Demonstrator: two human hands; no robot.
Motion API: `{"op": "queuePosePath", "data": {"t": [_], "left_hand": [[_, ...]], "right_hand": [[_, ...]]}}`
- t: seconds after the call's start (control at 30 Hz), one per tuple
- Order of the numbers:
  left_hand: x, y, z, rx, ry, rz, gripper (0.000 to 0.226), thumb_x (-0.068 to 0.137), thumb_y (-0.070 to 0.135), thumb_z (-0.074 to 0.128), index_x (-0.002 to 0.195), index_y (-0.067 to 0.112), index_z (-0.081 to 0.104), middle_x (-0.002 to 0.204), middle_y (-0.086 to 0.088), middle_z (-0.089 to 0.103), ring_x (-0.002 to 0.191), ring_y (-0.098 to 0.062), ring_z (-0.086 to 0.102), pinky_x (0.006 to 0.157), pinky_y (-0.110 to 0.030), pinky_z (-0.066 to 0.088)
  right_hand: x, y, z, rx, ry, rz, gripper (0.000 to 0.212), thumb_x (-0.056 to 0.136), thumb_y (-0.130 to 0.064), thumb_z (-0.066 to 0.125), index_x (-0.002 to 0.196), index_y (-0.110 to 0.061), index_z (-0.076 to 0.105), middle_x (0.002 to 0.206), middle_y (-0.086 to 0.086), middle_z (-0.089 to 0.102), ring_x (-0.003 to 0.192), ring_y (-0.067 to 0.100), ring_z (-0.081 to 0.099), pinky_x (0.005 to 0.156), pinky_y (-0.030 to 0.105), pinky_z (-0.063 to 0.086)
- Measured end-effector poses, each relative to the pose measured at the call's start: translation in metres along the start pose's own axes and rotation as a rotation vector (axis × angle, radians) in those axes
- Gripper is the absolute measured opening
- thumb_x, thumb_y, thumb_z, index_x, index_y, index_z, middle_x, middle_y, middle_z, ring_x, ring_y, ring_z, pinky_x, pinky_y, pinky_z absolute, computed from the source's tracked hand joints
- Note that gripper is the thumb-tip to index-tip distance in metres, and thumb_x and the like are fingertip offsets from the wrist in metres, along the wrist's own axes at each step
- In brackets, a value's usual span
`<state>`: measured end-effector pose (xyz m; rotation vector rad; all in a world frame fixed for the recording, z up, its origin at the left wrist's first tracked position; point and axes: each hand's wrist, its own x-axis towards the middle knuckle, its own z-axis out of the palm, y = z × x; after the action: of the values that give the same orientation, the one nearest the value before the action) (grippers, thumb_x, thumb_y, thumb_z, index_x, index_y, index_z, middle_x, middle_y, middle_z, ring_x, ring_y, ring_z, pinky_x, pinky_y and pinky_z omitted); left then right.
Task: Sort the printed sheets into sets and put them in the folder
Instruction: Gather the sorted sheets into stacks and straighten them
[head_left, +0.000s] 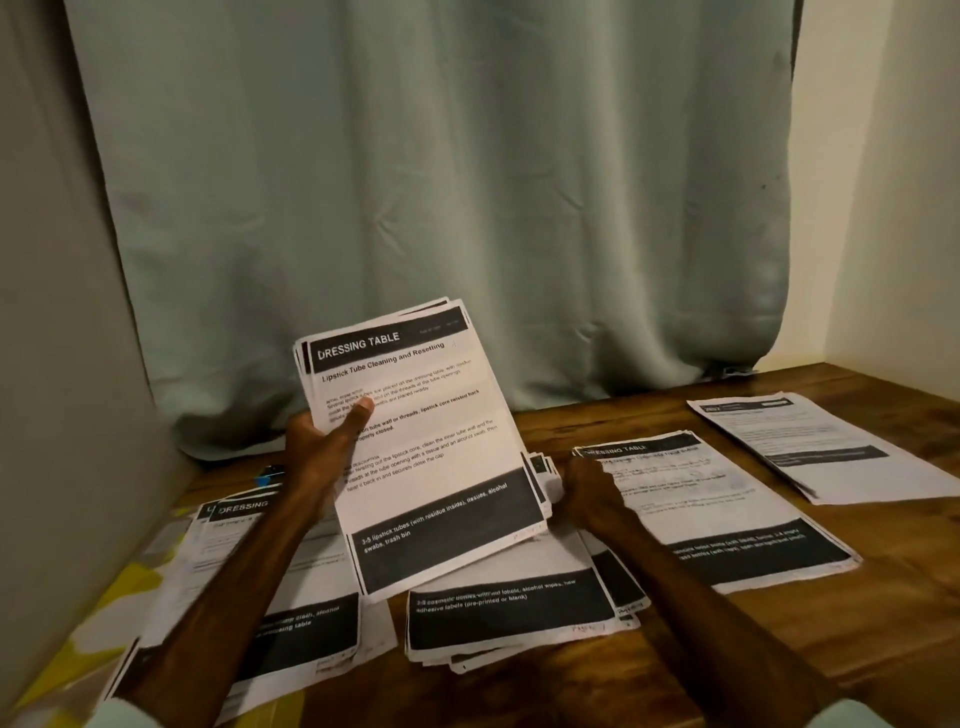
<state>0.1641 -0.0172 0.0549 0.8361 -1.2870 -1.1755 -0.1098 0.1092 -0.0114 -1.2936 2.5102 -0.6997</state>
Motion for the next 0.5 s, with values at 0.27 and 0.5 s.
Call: {"op": "queuePosePath", "data": {"t": [0.27,0.5], "left_hand": [[0.004,-0.029,0.008,-0.006,-0.047,-0.074,0.021,0.089,0.02,0.076,0.107,0.017,0.066,0.098,-0.006,0.077,0.079,-0.022,0.077,0.065,-0.041,0.063],[-0.001,-0.055,0.01,-0.002,-0.095,-0.116,0.023,0.089,0.02,0.076,0.11,0.018,0.068,0.105,-0.007,0.078,0.09,-0.027,0.077,0.08,-0.05,0.062]], "right_hand": [[0.019,0.01,-0.004,0.087,0.018,0.037,0.051,0.082,-0.013,0.082,0.129,-0.01,0.061,0.132,0.011,0.063,0.124,0.029,0.059,0.105,0.04,0.049],[0.025,0.027,0.01,0.361,0.188,0.102,0.033,0.068,-0.036,0.093,0.084,-0.016,0.072,0.089,0.004,0.073,0.089,0.022,0.068,0.088,0.04,0.053]]}}
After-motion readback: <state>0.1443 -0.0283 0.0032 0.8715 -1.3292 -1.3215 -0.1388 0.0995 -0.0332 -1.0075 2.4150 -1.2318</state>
